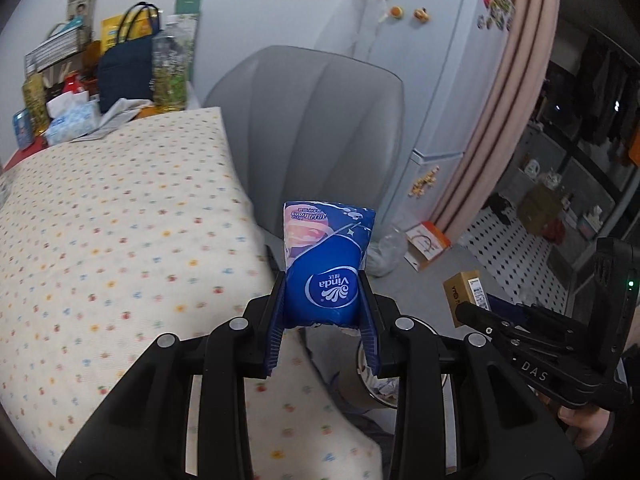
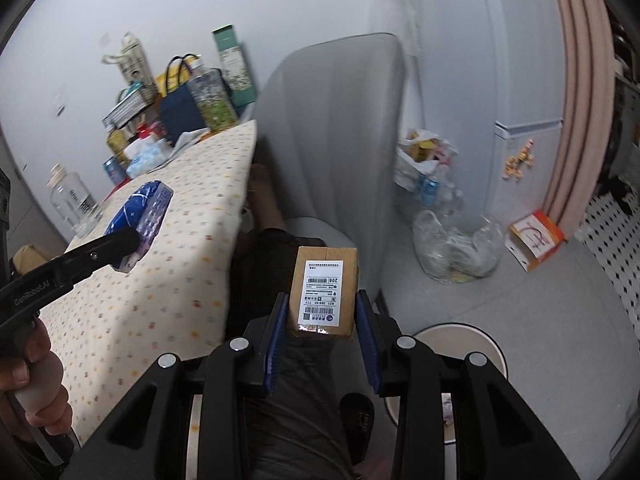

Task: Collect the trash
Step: 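Carry the packet and box over the white bin with both grippers, then open the right gripper to drop the box while the left gripper drops the packet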

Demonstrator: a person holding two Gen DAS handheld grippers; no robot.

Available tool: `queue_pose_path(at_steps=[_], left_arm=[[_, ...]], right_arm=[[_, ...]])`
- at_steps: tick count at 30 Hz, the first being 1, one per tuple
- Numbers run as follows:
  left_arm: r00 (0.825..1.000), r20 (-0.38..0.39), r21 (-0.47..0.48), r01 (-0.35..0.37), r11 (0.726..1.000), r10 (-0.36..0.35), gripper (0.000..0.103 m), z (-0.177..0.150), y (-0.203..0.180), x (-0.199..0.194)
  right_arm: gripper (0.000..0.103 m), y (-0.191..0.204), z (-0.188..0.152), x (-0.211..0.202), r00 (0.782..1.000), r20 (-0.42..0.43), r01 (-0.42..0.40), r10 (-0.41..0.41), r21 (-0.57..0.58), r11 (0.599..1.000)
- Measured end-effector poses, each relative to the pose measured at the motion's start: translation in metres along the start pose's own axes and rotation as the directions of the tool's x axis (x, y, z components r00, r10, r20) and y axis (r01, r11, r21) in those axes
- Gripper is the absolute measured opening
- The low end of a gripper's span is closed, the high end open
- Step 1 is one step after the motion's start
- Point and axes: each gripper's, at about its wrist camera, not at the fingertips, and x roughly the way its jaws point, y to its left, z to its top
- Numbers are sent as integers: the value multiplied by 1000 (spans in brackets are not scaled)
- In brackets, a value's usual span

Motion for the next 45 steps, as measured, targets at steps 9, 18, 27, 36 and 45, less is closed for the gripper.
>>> queue_pose_path(at_steps=[9,18,27,36,45], left_arm=[[997,-64,47,40,998,-37,33,0,-40,39],[990,-130,95,62,994,-49,33,-8,-75,74],[985,-165,120,72,990,-52,33,-15,-97,87],[973,-212,166,132,977,-95,33,-15,-124,105],[952,-275,211,196,958,-134,33,-22,-162,130]], right_arm=[[33,-54,-12,7,998,-22,57,-56,85,995],[38,-112,-33,33,992,-63,121,-111,194,973],[79,-148,-42,32,987,-61,157,-146,270,950],[86,-168,-38,0,981,1,185,-193,289,939],[87,-194,-44,-24,970,12,228,-244,322,919]])
